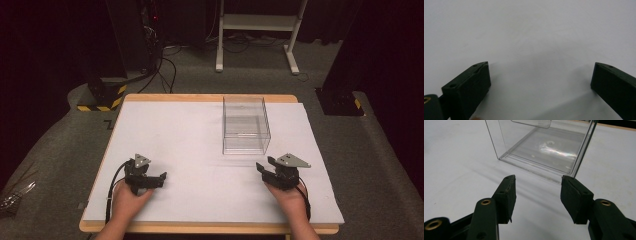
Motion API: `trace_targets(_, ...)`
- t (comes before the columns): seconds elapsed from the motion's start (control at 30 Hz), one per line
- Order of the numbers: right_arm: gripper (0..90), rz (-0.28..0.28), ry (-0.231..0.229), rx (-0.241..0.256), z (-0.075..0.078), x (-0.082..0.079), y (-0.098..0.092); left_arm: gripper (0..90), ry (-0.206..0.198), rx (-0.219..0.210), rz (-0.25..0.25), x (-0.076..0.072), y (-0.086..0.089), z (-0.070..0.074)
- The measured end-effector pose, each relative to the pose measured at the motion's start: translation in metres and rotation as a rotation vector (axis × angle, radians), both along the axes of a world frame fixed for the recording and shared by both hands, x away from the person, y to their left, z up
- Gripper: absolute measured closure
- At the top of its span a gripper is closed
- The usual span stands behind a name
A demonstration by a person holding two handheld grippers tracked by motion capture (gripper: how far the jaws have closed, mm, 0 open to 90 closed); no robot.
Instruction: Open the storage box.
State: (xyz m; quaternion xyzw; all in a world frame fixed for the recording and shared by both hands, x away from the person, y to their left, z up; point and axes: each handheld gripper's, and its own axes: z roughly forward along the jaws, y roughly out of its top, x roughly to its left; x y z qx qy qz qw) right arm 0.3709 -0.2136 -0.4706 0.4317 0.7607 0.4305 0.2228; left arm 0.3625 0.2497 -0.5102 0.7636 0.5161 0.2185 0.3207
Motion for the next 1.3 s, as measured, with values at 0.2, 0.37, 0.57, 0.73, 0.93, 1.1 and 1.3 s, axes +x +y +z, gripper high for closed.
trace_targets(0.2,46.4,0.008,-0.031,-0.025,0.006,0.003,0.007,2.8,0.0,0.0,0.0,0.0,0.0,0.0)
trace_targets(0.37,47.2,0.013,-0.049,-0.031,0.009,0.008,0.01,2.8,0.0,0.0,0.0,0.0,0.0,0.0)
trace_targets(0.57,47.3,0.01,-0.045,-0.013,0.011,0.015,0.01,2.8,0.0,0.0,0.0,0.0,0.0,0.0)
trace_targets(0.73,46.1,0.007,-0.025,-0.006,0.012,0.024,0.012,2.8,0.0,0.001,0.0,0.0,0.0,0.0)
trace_targets(0.93,45.8,0.017,-0.033,0.006,0.014,0.032,0.017,2.8,0.001,0.001,0.001,0.0,0.0,0.0)
trace_targets(1.1,45.0,0.029,-0.039,0.003,0.017,0.038,0.023,2.8,0.0,0.001,0.0,0.0,0.0,0.0)
trace_targets(1.3,44.5,0.041,-0.039,0.017,0.019,0.042,0.027,2.8,0.0,0.0,0.0,0.0,0.0,0.0)
